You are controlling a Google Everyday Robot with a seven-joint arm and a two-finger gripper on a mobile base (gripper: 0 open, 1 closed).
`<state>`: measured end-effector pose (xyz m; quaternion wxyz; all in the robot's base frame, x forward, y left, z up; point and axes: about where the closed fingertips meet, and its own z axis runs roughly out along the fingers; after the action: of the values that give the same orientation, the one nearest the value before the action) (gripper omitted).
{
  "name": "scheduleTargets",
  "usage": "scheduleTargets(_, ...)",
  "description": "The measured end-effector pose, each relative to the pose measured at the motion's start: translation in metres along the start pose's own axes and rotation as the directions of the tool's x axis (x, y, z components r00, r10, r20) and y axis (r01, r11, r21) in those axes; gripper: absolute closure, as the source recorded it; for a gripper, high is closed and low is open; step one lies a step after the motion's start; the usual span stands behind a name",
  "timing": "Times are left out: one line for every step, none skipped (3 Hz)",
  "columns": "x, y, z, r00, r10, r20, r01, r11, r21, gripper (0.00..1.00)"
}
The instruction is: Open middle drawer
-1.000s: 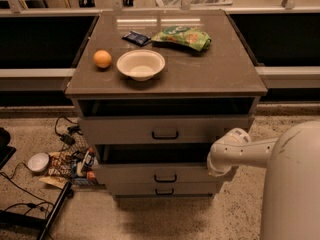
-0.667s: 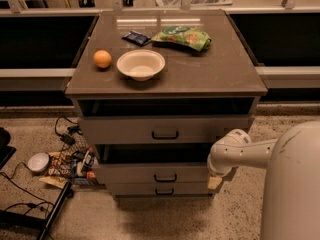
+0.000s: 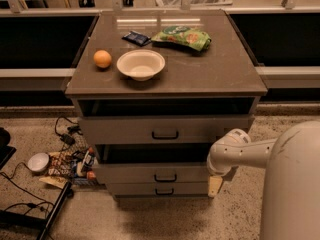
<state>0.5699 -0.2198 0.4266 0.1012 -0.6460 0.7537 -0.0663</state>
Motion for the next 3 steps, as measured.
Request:
scheduleTargets(0.003, 0.01, 0.004, 1.0, 0.018, -0.012, -0.018, 0.9996, -0.021, 0.15)
scheduleTargets(0.009, 0.036, -0.011, 0.998, 0.039, -0.052, -0.041, 0.9983, -0.041, 0.4)
scheduleTargets(0.009, 0.063, -0.049, 0.993, 0.009, -0.118, -0.012, 0.9997, -0.021, 0.62)
